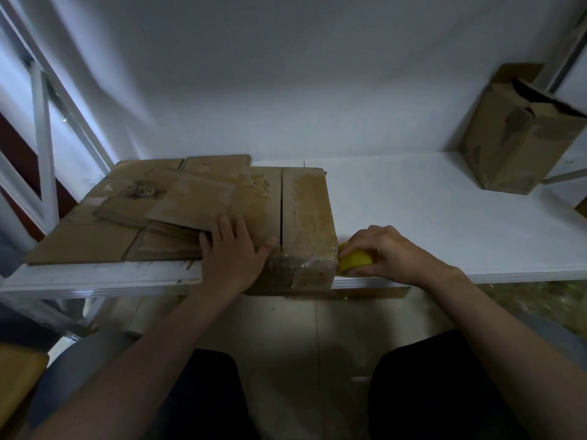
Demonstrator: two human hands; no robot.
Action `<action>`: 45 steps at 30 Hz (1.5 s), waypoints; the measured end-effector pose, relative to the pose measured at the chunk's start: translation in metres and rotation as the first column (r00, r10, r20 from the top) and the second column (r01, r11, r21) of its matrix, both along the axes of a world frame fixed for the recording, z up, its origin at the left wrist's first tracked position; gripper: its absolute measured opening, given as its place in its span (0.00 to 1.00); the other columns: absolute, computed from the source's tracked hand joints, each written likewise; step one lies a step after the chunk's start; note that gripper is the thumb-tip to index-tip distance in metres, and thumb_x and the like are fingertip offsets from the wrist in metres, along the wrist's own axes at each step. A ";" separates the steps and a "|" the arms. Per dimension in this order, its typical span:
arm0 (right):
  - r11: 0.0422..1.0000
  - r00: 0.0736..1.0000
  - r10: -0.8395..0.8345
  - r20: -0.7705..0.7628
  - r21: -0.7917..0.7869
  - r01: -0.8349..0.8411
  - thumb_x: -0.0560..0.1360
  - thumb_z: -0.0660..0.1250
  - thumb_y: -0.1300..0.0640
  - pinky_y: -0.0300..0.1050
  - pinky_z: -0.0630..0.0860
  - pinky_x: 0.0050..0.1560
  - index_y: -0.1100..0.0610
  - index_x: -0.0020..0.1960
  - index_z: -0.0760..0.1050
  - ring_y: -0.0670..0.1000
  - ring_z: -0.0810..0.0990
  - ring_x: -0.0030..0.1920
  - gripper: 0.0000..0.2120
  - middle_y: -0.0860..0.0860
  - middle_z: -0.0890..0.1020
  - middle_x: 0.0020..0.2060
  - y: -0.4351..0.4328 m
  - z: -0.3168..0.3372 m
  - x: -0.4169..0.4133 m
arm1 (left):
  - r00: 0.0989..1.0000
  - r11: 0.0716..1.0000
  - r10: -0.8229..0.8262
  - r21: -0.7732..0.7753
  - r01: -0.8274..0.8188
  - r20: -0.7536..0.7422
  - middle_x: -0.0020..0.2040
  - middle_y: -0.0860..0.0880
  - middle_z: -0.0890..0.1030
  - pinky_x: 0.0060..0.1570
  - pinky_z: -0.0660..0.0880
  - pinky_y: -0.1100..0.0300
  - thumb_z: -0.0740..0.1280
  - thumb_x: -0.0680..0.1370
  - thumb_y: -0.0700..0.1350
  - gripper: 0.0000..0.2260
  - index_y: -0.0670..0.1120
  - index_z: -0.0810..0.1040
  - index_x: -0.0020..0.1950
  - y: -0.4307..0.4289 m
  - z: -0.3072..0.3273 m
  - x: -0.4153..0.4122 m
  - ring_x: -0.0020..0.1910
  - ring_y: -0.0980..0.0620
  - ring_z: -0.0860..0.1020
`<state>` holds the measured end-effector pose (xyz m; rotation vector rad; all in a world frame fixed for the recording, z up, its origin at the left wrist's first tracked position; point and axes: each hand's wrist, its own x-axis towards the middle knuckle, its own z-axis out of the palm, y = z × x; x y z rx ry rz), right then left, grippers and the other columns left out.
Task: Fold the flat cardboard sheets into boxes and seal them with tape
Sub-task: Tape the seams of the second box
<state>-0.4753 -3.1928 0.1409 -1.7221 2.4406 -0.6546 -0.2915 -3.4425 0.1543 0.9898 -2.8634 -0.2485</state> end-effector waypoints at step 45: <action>0.920 0.969 -0.034 -0.246 0.370 0.126 0.69 0.41 0.24 0.71 0.53 0.76 0.40 0.81 0.37 0.55 0.40 0.82 0.45 0.42 0.41 0.82 -0.103 0.012 0.048 | 0.832 0.930 0.067 0.335 0.148 -0.551 0.57 0.43 0.84 0.47 0.71 0.67 0.61 0.84 0.51 0.23 0.44 0.68 0.77 -0.026 -0.051 0.046 0.54 0.46 0.81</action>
